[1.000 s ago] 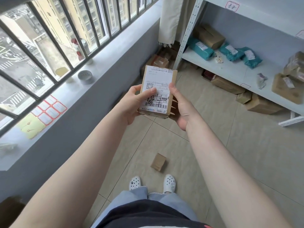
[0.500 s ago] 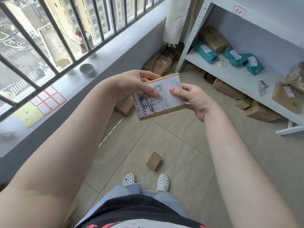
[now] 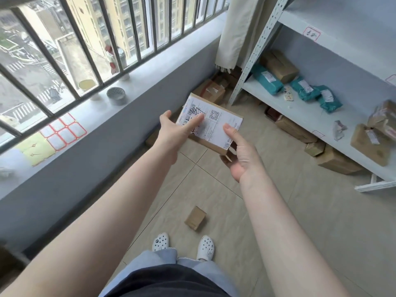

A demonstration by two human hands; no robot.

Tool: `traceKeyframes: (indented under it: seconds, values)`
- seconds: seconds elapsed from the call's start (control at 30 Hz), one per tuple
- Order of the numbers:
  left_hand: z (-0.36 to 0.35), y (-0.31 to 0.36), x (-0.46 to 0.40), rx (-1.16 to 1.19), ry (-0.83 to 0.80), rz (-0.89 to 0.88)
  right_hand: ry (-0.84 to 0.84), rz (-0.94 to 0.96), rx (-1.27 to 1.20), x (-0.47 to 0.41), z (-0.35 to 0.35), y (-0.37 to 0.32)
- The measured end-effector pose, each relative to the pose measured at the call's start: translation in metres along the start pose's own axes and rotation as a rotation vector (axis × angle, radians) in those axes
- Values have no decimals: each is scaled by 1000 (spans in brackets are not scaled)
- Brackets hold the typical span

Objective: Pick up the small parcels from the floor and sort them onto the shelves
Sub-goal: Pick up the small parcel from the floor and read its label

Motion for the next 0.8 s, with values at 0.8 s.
traceKeyframes:
  seconds: [0.8]
  values:
    - [-8,7,-7,196,-243,-36,-32,41,63,-12,-8,-3]
Point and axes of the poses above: each hand's wrist, its own x-axis away from the middle knuckle, its own z-axis out of the back of the hand, y = z × x, the point moved 9 cm from there along -x, towards the middle knuckle, and after that the axes turned 9 degrees about -y, right-handed, at the moved point
